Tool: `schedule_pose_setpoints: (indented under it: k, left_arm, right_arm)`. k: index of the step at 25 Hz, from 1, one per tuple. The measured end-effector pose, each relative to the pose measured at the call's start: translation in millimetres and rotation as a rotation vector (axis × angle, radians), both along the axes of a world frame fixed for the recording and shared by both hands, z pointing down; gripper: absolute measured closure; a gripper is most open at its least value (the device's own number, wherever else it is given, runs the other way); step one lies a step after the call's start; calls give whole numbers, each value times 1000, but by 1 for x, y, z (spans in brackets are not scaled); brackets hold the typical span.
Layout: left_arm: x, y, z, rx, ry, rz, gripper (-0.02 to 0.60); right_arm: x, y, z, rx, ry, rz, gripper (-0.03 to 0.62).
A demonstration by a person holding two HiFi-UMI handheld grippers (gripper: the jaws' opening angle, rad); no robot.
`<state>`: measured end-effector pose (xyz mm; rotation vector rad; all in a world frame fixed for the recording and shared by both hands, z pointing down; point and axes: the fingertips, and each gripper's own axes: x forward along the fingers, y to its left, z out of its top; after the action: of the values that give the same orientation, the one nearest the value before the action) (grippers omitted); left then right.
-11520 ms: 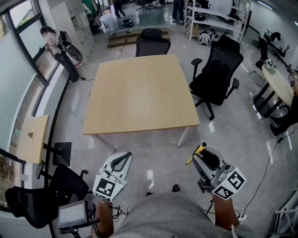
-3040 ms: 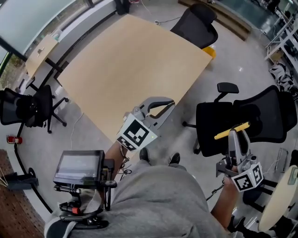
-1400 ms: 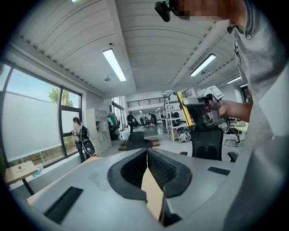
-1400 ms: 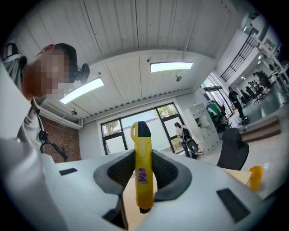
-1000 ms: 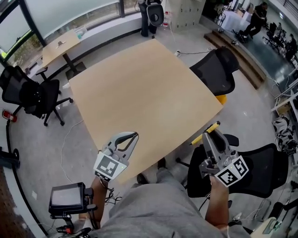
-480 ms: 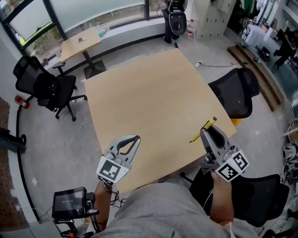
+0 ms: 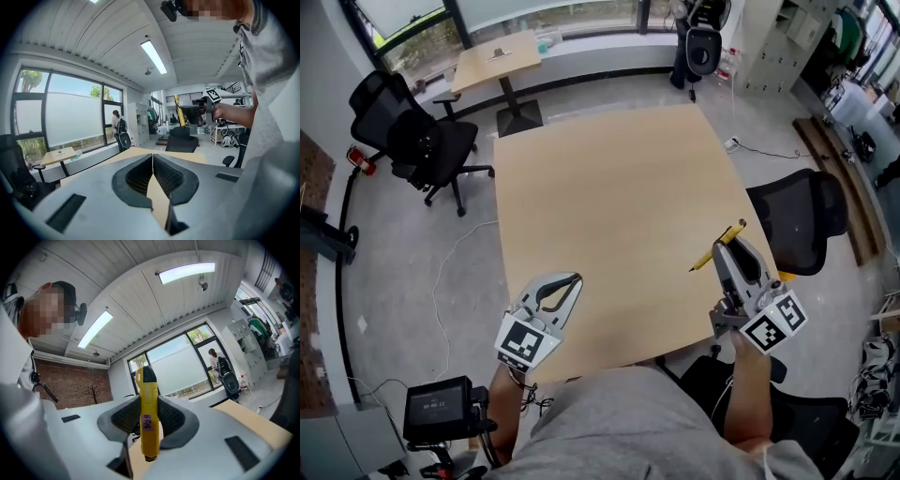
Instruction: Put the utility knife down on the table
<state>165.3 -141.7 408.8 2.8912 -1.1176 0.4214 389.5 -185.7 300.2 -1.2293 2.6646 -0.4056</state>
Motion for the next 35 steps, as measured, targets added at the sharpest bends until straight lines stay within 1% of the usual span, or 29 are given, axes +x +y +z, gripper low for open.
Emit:
schedule_pose_setpoints:
  k: [5,8,11,15,21,26,28,32,33,35]
  left_arm:
    - [-4,-5,1,0,1,-20,575]
    - [-5,-6,4,-2,-3,-27,575]
    - [-6,-3,10,-13,-9,-26,575]
    - [-12,3,15,-20,-17,-47,575]
    - [-27,4,15,-18,2,-77,575]
    - [-57,15,13,-20,11,-69,575]
    - [-63,22,18,-34,9,-61,575]
    - [-53,23,41,-67,-33,-58,575]
    - [-49,20,45,-72,-29,-72,575]
    - [-43,13,48,-81,4,-115,575]
  right_arm:
    - [-6,-19,6,-6,24,-30,477]
    - [-5,-36,8,4,54,-38,477]
    - [-3,-49,13,9,82,-36,477]
    - [-7,-57,15,9,95,-54,477]
    - [-29,-87,30,-3,149,-91,477]
    - [-61,-104,30,-18,165,-112,477]
    - [-68,-114,35,-38,173,-118,477]
    - [-54,-131,57,-86,170,-112,477]
    - [-50,-137,64,-93,171,-117,477]
    - [-46,-151,76,-103,183,-134,477]
